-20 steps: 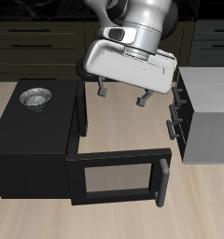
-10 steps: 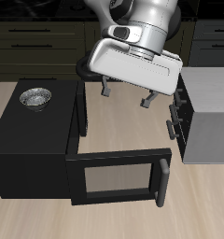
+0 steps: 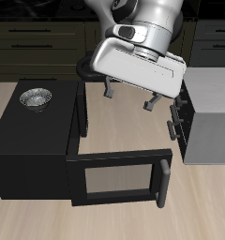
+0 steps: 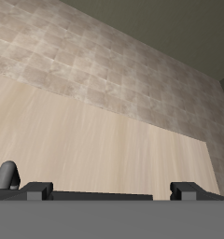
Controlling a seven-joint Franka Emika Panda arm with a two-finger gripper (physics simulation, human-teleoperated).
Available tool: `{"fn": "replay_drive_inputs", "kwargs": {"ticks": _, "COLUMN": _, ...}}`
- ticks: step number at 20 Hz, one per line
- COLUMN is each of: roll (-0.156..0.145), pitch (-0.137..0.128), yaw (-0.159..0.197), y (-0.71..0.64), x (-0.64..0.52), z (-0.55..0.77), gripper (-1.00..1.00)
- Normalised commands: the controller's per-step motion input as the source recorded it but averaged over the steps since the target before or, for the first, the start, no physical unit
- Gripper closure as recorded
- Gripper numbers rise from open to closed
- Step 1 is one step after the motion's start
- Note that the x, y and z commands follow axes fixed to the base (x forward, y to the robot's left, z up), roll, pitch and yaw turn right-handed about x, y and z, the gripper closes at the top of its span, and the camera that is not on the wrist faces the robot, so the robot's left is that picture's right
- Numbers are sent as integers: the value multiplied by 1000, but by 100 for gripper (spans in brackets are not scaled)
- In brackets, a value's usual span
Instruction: Close the top and middle drawer of the white cabinet and close the microwave
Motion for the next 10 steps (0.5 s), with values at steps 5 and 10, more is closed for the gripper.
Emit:
{"fn": "replay_drive_inputs", "kwargs": {"ticks": 5, "roll": 0, "pitch": -3, "yaw": -10, "y": 112, "x": 134, "z": -18, "gripper": -100}}
{"fn": "replay_drive_inputs", "kwargs": {"ticks": 10, "roll": 16, "pitch": -32, "yaw": 9, "y": 126, "x": 59, "z": 1, "gripper": -100}}
